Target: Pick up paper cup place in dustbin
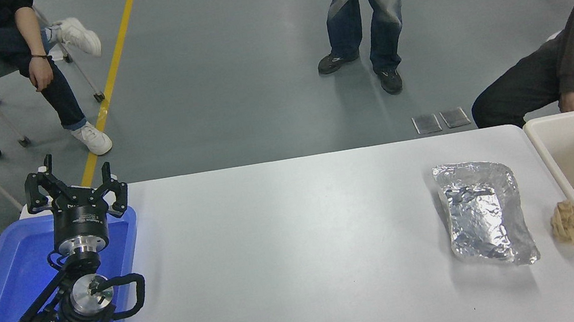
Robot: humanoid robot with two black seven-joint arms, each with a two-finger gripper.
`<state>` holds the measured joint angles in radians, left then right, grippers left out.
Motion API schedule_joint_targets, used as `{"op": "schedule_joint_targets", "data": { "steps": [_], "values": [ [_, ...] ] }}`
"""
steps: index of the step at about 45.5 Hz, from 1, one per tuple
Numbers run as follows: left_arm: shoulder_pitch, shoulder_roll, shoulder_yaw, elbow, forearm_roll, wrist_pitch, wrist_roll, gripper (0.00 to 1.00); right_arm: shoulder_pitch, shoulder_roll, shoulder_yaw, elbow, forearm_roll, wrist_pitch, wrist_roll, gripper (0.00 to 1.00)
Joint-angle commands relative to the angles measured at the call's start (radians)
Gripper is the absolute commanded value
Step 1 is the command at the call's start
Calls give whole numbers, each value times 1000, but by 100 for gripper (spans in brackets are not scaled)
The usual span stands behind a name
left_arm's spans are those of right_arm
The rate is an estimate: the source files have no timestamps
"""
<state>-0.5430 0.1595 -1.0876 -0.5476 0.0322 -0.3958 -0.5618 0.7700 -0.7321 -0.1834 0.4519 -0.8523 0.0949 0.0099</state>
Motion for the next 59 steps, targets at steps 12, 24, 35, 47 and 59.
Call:
{"op": "schedule_joint_targets", "data": {
  "steps": [12, 24, 35, 47, 59],
  "values": [
    [-2, 0, 0, 0, 0, 0, 0, 99, -52, 31, 98, -38, 6, -20, -2, 100],
    [-2, 0, 0, 2, 0, 0, 0, 99, 40, -7, 81, 109, 4, -9, -4, 100],
    [-3, 0, 0, 0, 0, 0, 2, 99, 409, -119, -252, 416, 6, 81, -14, 100],
    [-2, 0, 0, 0, 0, 0, 2, 99, 929, -73, -657, 706, 24, 271, -8, 100],
    [-2, 0, 0, 2, 0, 0, 2, 99, 1296, 118, -853, 899, 269, 526, -13, 100]
  ]
}}
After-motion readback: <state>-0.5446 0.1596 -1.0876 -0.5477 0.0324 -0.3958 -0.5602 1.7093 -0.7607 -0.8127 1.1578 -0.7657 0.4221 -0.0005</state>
